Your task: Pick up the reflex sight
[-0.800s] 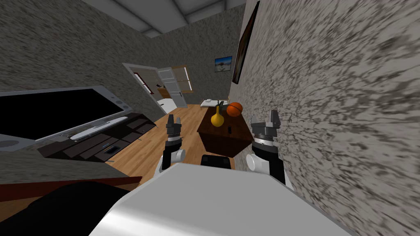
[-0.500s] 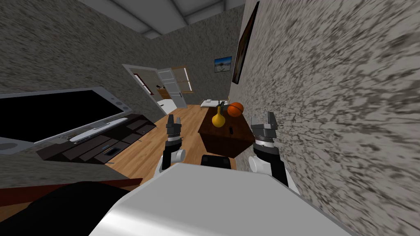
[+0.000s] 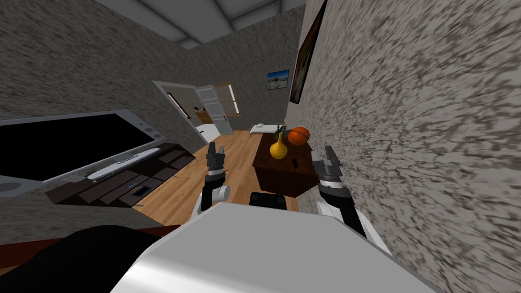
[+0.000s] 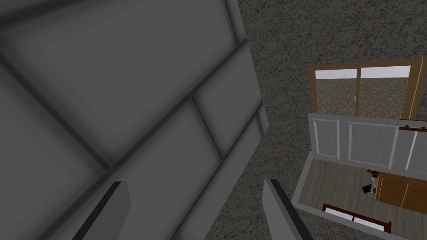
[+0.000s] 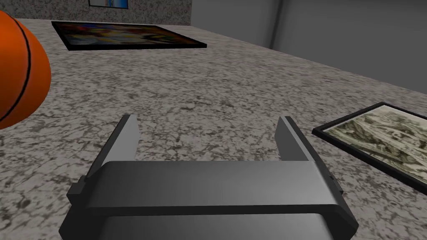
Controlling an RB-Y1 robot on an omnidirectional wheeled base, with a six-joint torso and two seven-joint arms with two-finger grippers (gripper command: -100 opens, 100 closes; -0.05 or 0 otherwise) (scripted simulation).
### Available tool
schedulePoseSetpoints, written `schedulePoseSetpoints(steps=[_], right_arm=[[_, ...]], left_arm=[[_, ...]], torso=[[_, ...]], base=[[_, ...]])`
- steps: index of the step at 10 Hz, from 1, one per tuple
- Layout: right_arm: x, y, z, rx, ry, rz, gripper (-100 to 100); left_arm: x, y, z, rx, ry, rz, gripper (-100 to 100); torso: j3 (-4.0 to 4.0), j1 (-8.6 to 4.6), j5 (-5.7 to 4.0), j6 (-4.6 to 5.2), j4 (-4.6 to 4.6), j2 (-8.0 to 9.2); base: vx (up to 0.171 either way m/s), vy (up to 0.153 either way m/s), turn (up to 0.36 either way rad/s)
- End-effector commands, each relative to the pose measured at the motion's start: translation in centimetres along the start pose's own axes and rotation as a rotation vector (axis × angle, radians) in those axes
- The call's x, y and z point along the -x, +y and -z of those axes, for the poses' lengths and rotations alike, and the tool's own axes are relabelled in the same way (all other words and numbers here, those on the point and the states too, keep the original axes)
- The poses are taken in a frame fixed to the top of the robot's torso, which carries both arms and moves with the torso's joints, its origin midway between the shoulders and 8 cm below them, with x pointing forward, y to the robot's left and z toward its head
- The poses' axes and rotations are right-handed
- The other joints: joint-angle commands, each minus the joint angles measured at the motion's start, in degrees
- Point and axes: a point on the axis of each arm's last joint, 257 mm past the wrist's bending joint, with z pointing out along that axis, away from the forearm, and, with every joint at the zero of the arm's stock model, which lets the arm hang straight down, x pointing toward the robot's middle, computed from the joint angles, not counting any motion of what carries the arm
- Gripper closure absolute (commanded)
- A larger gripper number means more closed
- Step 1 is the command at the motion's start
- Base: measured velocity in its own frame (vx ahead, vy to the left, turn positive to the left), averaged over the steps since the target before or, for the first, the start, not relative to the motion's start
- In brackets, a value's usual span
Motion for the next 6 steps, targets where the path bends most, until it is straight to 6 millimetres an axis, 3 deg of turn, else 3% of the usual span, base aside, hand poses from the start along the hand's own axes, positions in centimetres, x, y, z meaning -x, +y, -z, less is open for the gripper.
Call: schedulePoseSetpoints(steps=[1,3,4,6], right_arm=[[0.2,-1.4,1.1,-0.039,0.051,0.049,-100],[0.7,-3.6,3.0,-0.102,0.114,0.111,-100],[0.6,-3.7,3.0,-0.104,0.123,0.115,-100],[1.5,-6.4,5.5,-0.185,0.2,0.182,-100]], left_arm=[[0.0,0.0,0.0,0.0,0.0,0.0,0],[0.0,0.0,0.0,0.0,0.0,0.0,0],[0.0,0.0,0.0,0.0,0.0,0.0,0],[0.0,0.0,0.0,0.0,0.0,0.0,0]], torso=[[0.0,0.0,0.0,0.0,0.0,0.0],[0.03,0.05,0.01,0.0,0.01,0.06],[0.05,0.19,0.04,0.0,0.01,0.09],[0.06,-0.12,-0.02,-0.01,0.02,0.1]], base=[[0.022,0.2,0.004],[0.02,0.242,0.02],[-0.003,0.2,-0.007],[0.017,0.2,0.039]])
